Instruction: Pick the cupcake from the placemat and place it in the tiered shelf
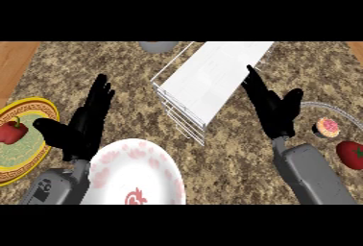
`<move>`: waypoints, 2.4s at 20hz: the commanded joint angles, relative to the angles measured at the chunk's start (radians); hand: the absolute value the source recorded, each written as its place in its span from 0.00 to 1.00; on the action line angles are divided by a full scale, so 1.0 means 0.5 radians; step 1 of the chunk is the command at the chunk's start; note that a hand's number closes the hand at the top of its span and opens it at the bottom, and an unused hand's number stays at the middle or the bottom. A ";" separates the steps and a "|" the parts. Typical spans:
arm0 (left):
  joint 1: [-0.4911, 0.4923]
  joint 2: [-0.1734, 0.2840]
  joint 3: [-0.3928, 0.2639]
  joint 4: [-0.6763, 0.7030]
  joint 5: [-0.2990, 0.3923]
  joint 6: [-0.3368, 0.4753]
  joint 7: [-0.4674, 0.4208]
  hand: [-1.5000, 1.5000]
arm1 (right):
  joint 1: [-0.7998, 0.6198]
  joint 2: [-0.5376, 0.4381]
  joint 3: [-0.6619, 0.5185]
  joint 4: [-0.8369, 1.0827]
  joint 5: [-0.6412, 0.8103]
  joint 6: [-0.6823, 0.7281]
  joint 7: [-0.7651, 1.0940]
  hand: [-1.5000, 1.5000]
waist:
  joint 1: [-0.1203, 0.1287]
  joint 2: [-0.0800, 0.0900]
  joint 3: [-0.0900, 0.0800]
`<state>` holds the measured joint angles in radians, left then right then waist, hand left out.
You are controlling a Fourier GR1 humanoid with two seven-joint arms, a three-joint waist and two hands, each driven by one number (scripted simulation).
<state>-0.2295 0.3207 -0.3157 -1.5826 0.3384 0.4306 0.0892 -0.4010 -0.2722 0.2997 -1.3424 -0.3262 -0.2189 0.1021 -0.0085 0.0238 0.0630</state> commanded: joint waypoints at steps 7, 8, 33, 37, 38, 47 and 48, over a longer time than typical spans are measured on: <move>0.312 0.134 0.051 0.272 0.104 -0.054 0.236 0.50 | 0.152 -1.118 -0.402 0.252 0.330 0.459 -0.363 1.00 | -0.069 0.040 -0.141; 0.342 0.151 0.053 0.288 0.136 -0.106 0.255 0.50 | 0.193 -1.166 -0.499 0.390 0.226 0.568 -0.422 1.00 | -0.026 0.035 -0.121; 0.187 0.163 0.274 0.805 0.195 -0.555 0.109 0.50 | -0.073 -1.605 -0.364 0.980 0.562 1.799 -1.111 0.00 | 0.019 -0.044 -0.128; 0.388 0.171 0.275 0.627 0.175 -0.558 0.148 0.50 | -0.208 -1.452 -0.405 0.934 0.593 1.689 -0.770 0.00 | 0.027 -0.049 -0.128; 0.326 0.134 0.203 0.503 0.131 -0.461 0.263 0.50 | -0.363 -1.433 -0.337 1.070 0.755 1.606 -0.784 0.00 | 0.059 -0.042 -0.126; 0.282 0.170 0.371 0.623 0.118 -0.603 0.246 0.50 | -0.150 -1.261 -0.295 0.716 0.934 1.543 -0.488 0.00 | 0.016 -0.048 -0.127; 0.334 0.084 0.280 0.467 0.032 -0.454 0.322 0.50 | -0.047 -1.256 -0.313 0.645 0.958 1.498 -0.503 0.00 | 0.013 -0.052 -0.126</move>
<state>-0.0692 0.3847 -0.1682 -1.3286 0.3829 0.1804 0.2172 -0.4850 -0.9244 0.1359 -0.9503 0.1027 0.5577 -0.1737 0.0033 -0.0042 0.0032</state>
